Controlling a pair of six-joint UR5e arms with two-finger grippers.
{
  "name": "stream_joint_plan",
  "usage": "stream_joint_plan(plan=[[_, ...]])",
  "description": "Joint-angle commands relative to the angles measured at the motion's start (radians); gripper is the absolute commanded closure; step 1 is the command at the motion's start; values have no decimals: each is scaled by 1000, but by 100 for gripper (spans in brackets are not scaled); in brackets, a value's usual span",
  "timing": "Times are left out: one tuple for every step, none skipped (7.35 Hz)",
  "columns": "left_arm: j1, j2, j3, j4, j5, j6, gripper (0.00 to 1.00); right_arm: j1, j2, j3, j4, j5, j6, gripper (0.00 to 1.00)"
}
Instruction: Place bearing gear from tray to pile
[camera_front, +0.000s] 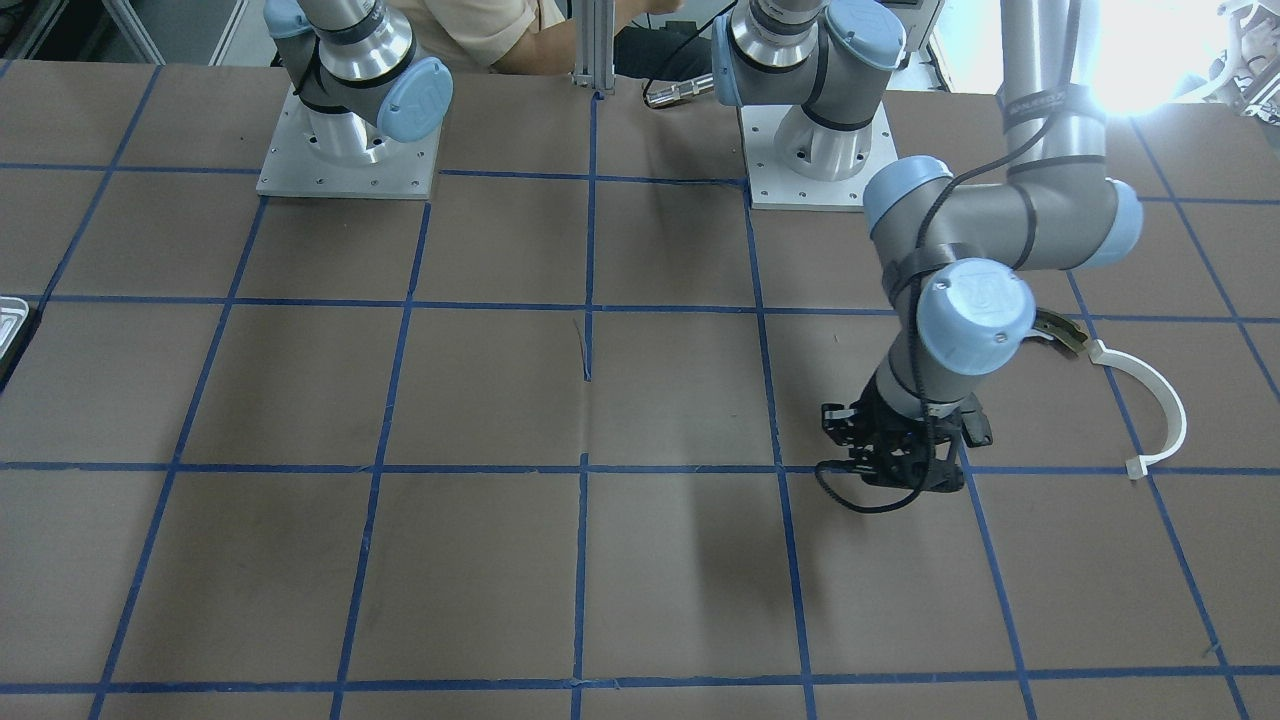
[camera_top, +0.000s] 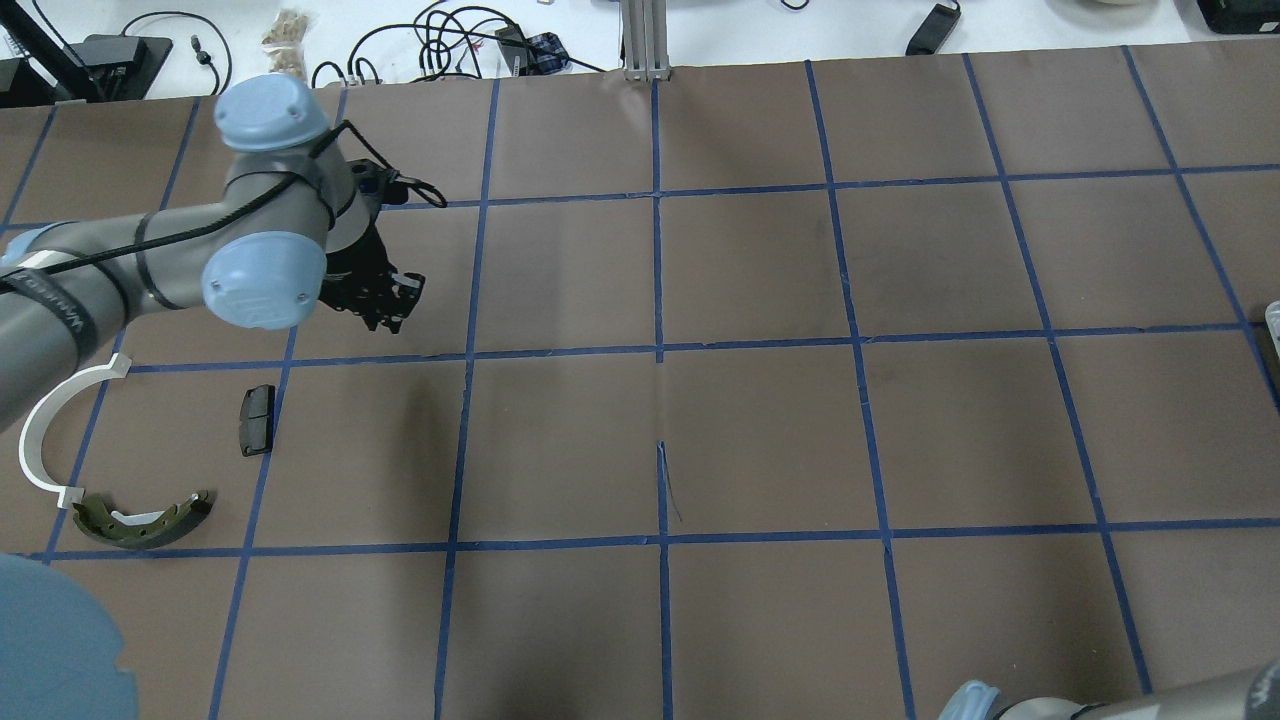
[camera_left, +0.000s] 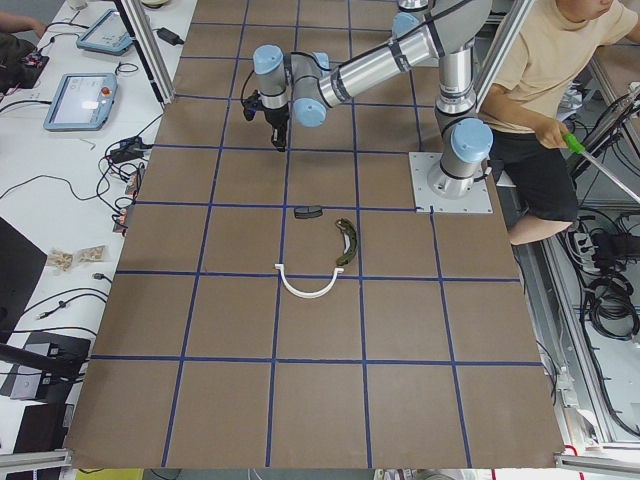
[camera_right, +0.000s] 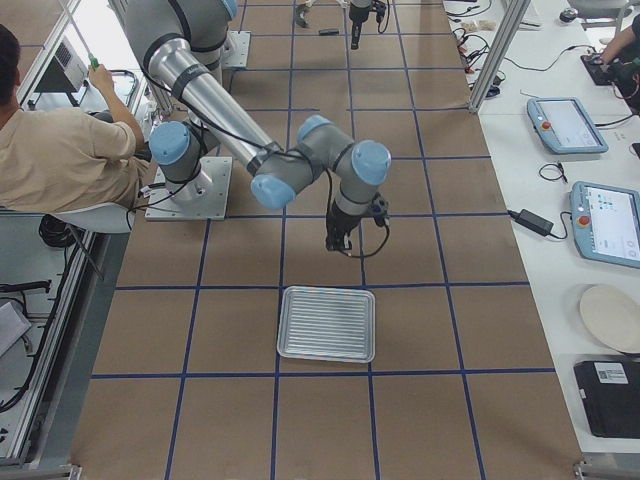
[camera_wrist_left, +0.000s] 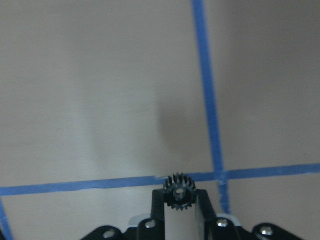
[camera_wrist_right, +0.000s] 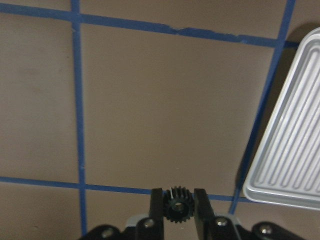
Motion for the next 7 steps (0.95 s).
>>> stream_joint_plan(plan=[[277,49,-32,8,11,335,100,260,-70,19,107,90,471,100],[367,45,-37,9,-50,452,100,412,-67,17,99,95,712,100],[417,28,-41,9,-66,518,100,550,-53,20,79,121,901,100],[451,22,-79,18,-65,539,100,650,-3,19,-68,196,1099,100],[459,16,-125,139,-63,545,89,741,60,19,-176,236,1256,100],[460,3,-162,201,-68,544,6,826,114,14,-261,241,1344,100],[460,2,-164,205,-58,537,0,873,164,13,-368,259,1433,100]])
